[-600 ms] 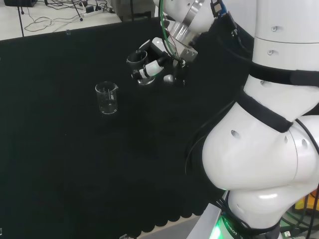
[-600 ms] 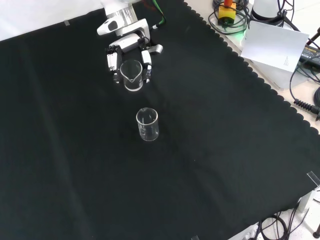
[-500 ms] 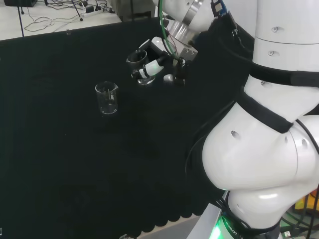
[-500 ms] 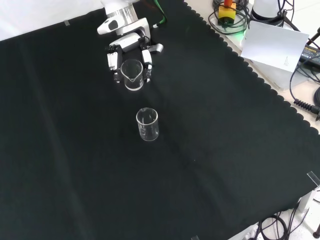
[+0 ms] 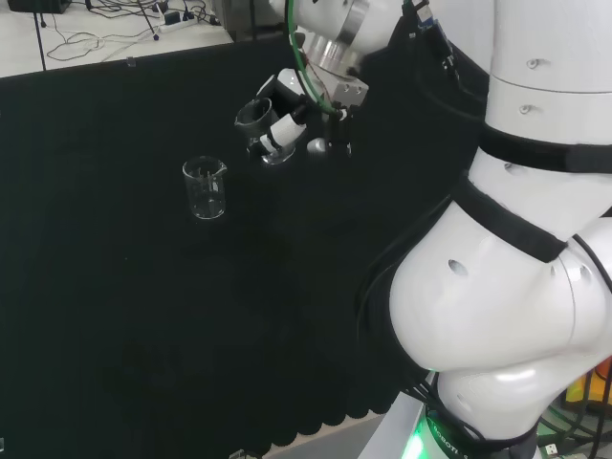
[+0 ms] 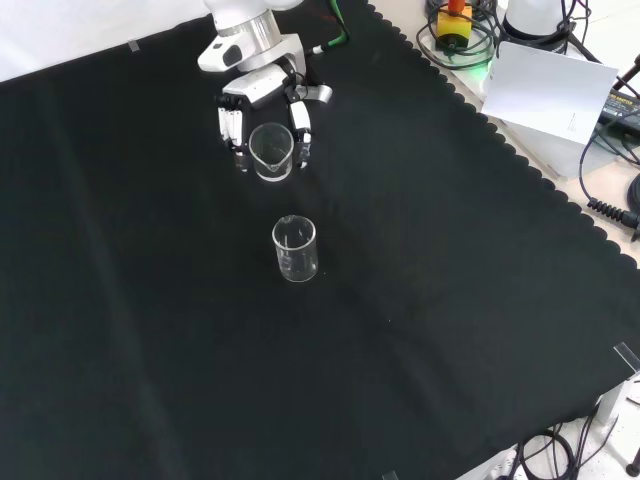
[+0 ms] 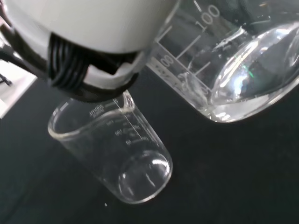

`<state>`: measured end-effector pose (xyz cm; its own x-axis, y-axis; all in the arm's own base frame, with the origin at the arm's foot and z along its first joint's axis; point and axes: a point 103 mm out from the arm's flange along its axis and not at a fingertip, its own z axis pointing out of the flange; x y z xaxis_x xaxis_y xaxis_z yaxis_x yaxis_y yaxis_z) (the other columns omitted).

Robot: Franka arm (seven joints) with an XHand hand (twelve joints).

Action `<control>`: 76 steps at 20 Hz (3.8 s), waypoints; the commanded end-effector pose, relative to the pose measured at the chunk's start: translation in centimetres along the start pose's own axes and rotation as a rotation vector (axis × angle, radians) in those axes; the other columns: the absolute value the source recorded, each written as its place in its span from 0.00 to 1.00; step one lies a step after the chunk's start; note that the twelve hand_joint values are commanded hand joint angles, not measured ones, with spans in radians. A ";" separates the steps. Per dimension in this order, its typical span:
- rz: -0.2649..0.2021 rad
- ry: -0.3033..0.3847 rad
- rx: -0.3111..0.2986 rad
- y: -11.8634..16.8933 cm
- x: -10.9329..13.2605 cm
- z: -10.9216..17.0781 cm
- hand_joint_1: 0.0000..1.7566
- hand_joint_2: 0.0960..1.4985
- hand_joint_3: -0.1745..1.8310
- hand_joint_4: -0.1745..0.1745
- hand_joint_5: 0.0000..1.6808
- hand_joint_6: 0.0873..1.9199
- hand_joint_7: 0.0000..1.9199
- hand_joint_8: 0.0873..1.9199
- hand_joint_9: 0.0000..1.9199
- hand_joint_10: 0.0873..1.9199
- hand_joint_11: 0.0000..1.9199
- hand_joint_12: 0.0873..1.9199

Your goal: Pour the water from the handheld beaker into the one on the table.

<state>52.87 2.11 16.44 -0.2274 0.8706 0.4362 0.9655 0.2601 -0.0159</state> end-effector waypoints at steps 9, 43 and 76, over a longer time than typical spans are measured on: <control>0.001 -0.244 0.115 1.4 3.4 1.1 0.66 0.38 0.43 0.69 0.76 0.32 0.80 0.28 0.72 0.24 0.61 0.42; 0.032 -0.597 0.318 2.5 7.2 0.4 0.66 0.38 0.46 0.64 0.73 0.39 0.76 0.35 0.68 0.31 0.60 0.43; 0.085 -0.806 0.427 3.7 9.1 0.1 0.65 0.38 0.46 0.64 0.72 0.39 0.76 0.36 0.68 0.32 0.60 0.43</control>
<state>54.33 10.91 20.24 -0.3298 0.8876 -0.3216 0.8922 0.1818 -0.4134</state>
